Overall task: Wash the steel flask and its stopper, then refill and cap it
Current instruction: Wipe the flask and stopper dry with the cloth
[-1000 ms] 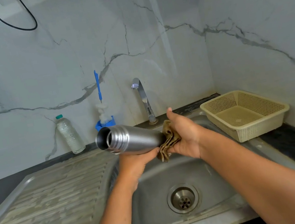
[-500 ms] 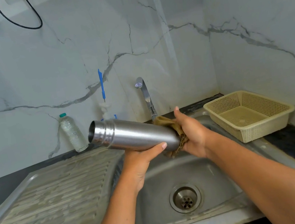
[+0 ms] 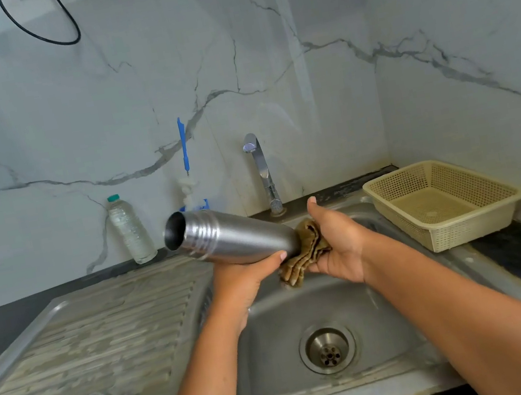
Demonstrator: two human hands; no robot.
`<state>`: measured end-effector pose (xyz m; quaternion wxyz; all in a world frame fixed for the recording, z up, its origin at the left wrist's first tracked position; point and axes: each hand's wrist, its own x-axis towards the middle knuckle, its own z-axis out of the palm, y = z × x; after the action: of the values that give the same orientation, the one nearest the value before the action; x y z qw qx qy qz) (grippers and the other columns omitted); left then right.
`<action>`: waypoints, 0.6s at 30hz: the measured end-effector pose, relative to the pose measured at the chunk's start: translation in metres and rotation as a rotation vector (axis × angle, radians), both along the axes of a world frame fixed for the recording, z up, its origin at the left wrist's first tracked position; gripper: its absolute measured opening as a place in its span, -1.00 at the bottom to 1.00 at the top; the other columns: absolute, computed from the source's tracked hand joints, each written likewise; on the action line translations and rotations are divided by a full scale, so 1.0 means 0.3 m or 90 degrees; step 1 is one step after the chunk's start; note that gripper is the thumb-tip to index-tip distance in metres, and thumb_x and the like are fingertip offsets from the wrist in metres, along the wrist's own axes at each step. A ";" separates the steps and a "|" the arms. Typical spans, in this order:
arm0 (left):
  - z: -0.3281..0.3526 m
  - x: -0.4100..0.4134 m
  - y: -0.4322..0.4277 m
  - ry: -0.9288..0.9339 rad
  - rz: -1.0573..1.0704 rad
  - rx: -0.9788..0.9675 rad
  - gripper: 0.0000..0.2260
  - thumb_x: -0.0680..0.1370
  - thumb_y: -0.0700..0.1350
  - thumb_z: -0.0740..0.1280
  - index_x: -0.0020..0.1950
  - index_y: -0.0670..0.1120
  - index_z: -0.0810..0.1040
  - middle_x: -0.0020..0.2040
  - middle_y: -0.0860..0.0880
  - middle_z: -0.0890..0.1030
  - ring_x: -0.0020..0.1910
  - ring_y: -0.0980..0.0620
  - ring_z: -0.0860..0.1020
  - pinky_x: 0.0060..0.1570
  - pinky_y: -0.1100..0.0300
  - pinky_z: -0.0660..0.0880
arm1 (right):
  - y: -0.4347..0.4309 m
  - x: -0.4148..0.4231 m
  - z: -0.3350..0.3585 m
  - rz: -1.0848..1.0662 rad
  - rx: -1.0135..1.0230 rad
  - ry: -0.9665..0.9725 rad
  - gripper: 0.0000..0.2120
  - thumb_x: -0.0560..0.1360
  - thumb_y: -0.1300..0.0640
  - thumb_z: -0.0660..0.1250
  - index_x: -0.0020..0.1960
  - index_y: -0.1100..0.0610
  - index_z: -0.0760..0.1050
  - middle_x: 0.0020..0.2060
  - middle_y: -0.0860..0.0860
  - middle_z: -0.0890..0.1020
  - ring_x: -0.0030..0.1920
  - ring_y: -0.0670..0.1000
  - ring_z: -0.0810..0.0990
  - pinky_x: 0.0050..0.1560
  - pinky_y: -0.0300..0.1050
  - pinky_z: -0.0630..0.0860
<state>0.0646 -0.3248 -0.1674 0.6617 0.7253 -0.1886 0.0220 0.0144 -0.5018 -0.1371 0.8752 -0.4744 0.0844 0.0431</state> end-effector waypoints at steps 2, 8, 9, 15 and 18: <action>-0.008 0.000 -0.009 -0.009 0.003 0.055 -0.54 0.33 -0.16 0.70 0.18 -0.01 0.67 0.05 0.07 0.75 0.06 0.16 0.69 -0.01 0.32 0.59 | 0.001 0.005 -0.006 -0.021 -0.041 -0.006 -0.30 0.66 -0.31 0.05 0.38 0.30 0.44 0.13 0.28 0.69 0.10 0.21 0.72 0.02 0.08 0.67; 0.001 -0.013 -0.016 -0.015 -0.036 0.089 -0.51 0.34 -0.15 0.69 0.20 0.04 0.65 0.08 0.09 0.74 0.11 0.16 0.68 0.13 0.21 0.61 | 0.001 -0.006 -0.026 -0.005 -0.187 -0.040 -0.35 0.66 -0.33 0.01 0.35 0.15 0.54 0.13 0.16 0.72 0.16 0.11 0.70 0.30 0.13 0.57; 0.006 -0.019 -0.014 -0.012 -0.043 0.071 -0.51 0.34 -0.18 0.69 0.20 0.05 0.64 0.07 0.10 0.74 0.10 0.18 0.68 0.08 0.27 0.61 | 0.000 -0.008 -0.025 -0.009 -0.191 -0.041 -0.35 0.66 -0.34 0.00 0.34 0.13 0.55 0.13 0.15 0.72 0.17 0.12 0.70 0.29 0.15 0.57; 0.021 -0.027 -0.004 0.035 -0.097 -0.044 -0.36 0.27 -0.11 0.69 0.31 -0.05 0.59 0.16 -0.03 0.73 0.20 0.01 0.67 0.18 0.05 0.61 | -0.020 0.001 -0.040 0.012 -0.080 -0.016 -0.32 0.65 -0.36 -0.02 0.37 0.12 0.55 0.20 0.25 0.66 0.20 0.28 0.66 0.32 0.35 0.49; 0.028 -0.024 -0.004 0.055 -0.105 -0.081 -0.34 0.24 -0.06 0.67 0.31 -0.06 0.58 0.14 -0.05 0.74 0.19 -0.01 0.69 0.08 0.09 0.64 | -0.008 0.009 -0.041 0.011 -0.044 0.007 -0.35 0.67 -0.32 0.01 0.36 0.16 0.54 0.17 0.30 0.67 0.08 0.24 0.68 0.21 0.22 0.57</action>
<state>0.0574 -0.3261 -0.1591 0.7133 0.6642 -0.2175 -0.0519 0.0171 -0.5042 -0.1493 0.8574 -0.5048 0.0866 0.0504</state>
